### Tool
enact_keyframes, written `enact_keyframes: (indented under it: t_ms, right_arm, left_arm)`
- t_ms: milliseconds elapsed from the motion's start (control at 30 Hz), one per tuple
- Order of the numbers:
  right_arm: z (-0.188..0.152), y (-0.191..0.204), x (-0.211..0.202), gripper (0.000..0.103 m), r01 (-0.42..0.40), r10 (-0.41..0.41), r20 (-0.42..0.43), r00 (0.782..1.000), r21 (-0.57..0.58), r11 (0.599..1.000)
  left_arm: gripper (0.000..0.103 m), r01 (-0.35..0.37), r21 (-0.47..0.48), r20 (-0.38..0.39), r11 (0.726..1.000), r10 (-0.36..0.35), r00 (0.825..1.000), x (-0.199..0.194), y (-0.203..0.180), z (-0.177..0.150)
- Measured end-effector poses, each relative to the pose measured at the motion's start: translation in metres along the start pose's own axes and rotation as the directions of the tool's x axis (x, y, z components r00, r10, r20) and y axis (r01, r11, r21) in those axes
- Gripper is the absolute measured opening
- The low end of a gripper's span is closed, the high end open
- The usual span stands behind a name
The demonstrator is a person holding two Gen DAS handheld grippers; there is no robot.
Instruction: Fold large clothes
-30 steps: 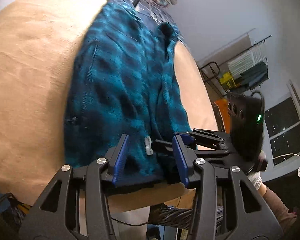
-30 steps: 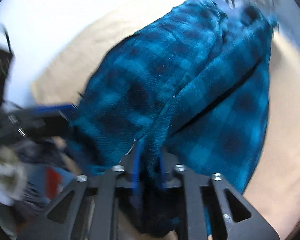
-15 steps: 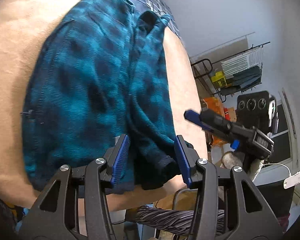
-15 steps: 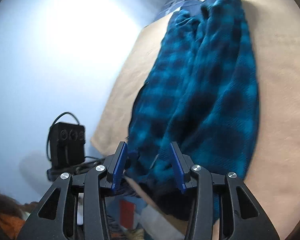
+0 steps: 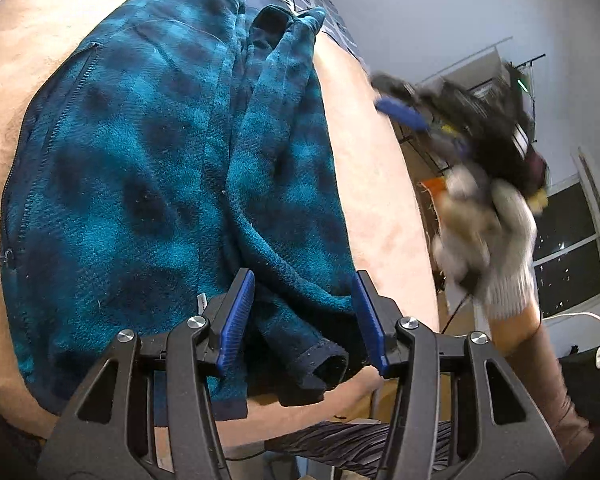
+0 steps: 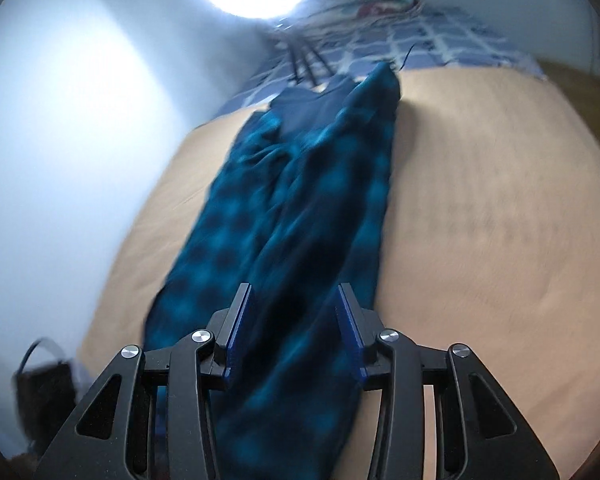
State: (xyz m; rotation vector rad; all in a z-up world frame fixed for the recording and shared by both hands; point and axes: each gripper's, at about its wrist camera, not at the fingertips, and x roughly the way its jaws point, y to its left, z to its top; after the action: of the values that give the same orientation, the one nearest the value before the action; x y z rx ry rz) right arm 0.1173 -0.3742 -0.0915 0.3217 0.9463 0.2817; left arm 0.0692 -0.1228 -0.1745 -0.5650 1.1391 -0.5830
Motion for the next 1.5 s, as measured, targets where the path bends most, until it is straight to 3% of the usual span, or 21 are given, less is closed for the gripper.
enact_keyframes:
  t_ms: [100,233,367,533,700,800,867,1033,1200,1367,1500]
  right_arm:
    - [0.028,-0.017,0.019,0.04,0.058,-0.058,0.031,0.998,0.014,0.998]
    - [0.067,-0.046,0.05,0.037,0.098,-0.106,0.069,0.992,0.102,0.99]
    - [0.101,-0.075,0.082,0.036,0.142,-0.162,0.095,0.982,0.189,0.972]
    - [0.133,-0.091,0.127,0.037,0.089,-0.124,0.109,0.986,0.281,0.955]
    - [0.149,-0.049,0.176,0.037,0.06,-0.068,0.05,0.996,0.143,0.988]
    - [0.15,-0.024,0.2,0.037,0.128,-0.128,-0.006,0.992,0.002,0.992]
    - [0.151,-0.02,0.202,0.037,0.155,-0.155,-0.025,0.988,-0.033,0.987]
    - [0.15,-0.029,0.16,0.037,0.065,-0.066,0.007,0.998,0.039,0.997]
    - [0.125,-0.011,0.134,0.037,0.012,-0.012,-0.045,0.999,-0.016,1.0]
    - [0.094,0.01,0.154,0.037,0.034,-0.045,-0.153,0.987,-0.078,0.996]
    - [0.076,0.012,0.186,0.037,0.043,-0.044,-0.171,0.984,-0.007,0.999]
  left_arm:
    - [0.051,-0.029,0.034,0.01,0.999,0.029,1.0,-0.001,-0.002,-0.002]
    - [0.051,-0.091,0.108,0.037,0.99,0.087,0.995,-0.005,-0.006,-0.007]
    - [0.051,-0.108,0.139,0.035,0.984,0.104,0.994,-0.002,-0.003,-0.006]
    - [0.051,-0.095,0.129,0.014,0.987,0.094,0.995,0.003,0.005,-0.003]
    - [0.051,-0.074,0.111,-0.005,0.991,0.075,0.997,0.007,0.008,-0.003]
    - [0.051,-0.056,0.089,-0.016,0.994,0.057,0.998,0.008,0.012,-0.001]
    - [0.051,-0.046,0.08,-0.019,0.996,0.048,0.999,0.008,0.014,-0.001]
    - [0.051,-0.022,0.087,-0.008,0.996,0.023,1.0,-0.001,0.015,-0.007]
    - [0.051,-0.007,0.106,0.007,0.994,0.006,1.0,-0.012,0.009,-0.014]
    - [0.051,-0.019,0.144,0.022,0.989,0.016,1.0,-0.02,0.001,-0.019]
    - [0.051,-0.03,0.154,0.029,0.988,0.025,0.999,-0.026,0.0,-0.022]
